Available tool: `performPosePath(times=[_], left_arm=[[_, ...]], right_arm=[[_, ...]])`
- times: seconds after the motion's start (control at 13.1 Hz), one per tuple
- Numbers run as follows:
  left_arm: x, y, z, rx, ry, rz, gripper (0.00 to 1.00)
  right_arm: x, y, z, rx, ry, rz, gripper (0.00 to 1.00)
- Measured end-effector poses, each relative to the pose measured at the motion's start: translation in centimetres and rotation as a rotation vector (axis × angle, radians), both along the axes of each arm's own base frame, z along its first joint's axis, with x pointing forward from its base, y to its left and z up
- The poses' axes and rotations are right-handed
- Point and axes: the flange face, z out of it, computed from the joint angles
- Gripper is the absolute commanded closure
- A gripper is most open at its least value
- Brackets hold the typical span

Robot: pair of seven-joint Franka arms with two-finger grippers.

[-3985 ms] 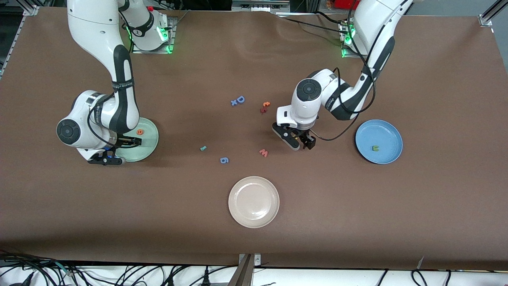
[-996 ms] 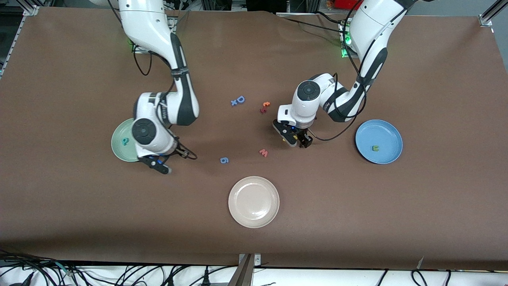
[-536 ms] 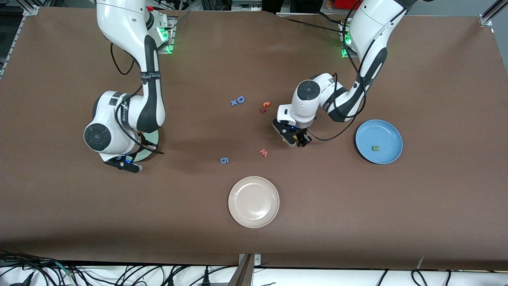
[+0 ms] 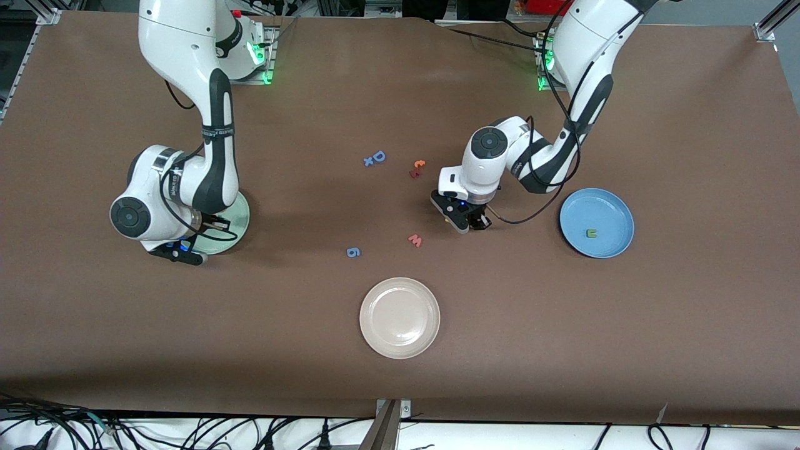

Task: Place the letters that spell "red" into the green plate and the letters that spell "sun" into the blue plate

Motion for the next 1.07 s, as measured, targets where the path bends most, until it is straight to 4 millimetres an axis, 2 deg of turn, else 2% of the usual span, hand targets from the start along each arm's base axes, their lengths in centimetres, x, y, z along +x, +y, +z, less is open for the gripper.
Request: performPosePath(times=[0.15, 0.46, 0.69, 0.84, 1.07], left_arm=[[0.8, 1.0, 0.1, -0.001, -0.006, 0.021, 0.87], [3.6, 5.3, 1.2, 0.0, -0.017, 0.111, 0.85], [4.7, 8.4, 2.8, 0.037, 0.034, 0.207, 0.85], [5.1, 10.4, 4.6, 0.069, 0.072, 0.266, 0.85], [6.2, 15.0, 7.8, 0.084, 0.129, 0.348, 0.85]], right_arm=[[0.2, 0.4, 0.2, 0.002, -0.006, 0.01, 0.0], [1.2, 1.4, 1.9, 0.013, -0.02, 0.027, 0.0], [2.8, 1.9, 5.6, 0.031, -0.024, 0.04, 0.0], [3.7, 2.8, 8.6, 0.049, -0.031, 0.059, 0.0], [4.6, 4.3, 13.7, 0.069, -0.015, 0.085, 0.0]])
